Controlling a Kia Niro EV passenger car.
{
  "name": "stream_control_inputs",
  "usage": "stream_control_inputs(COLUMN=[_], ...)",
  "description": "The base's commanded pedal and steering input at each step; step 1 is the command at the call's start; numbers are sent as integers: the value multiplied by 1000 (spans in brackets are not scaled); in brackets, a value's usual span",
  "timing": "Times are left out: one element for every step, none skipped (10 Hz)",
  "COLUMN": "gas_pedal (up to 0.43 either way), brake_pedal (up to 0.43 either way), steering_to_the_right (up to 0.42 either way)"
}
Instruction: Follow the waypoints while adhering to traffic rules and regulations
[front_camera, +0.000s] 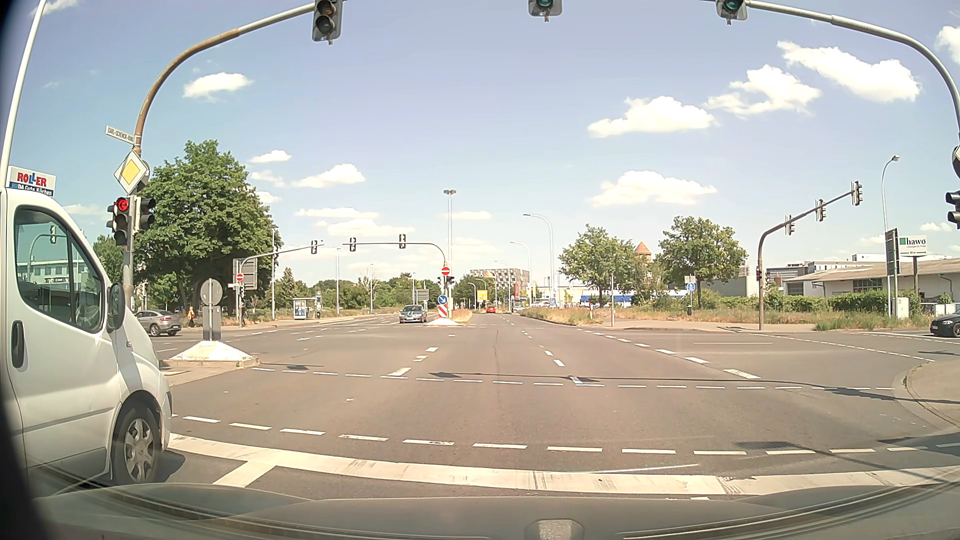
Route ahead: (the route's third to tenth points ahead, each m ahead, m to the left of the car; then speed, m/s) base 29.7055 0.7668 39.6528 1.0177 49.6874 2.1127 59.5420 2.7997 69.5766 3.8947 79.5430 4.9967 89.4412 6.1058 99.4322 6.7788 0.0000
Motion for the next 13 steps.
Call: stream_control_inputs(gas_pedal=[0, 0, 0, 0, 0, 0, 0, 0, 0, 0, 0, 0, 0], brake_pedal=[335, 335, 335, 335, 335, 341, 335, 335, 335, 335, 335, 335, 335], steering_to_the_right=[-1, -1, -1, -1, -1, -1, -1, -1, -1, -1, -1, 0, 0])
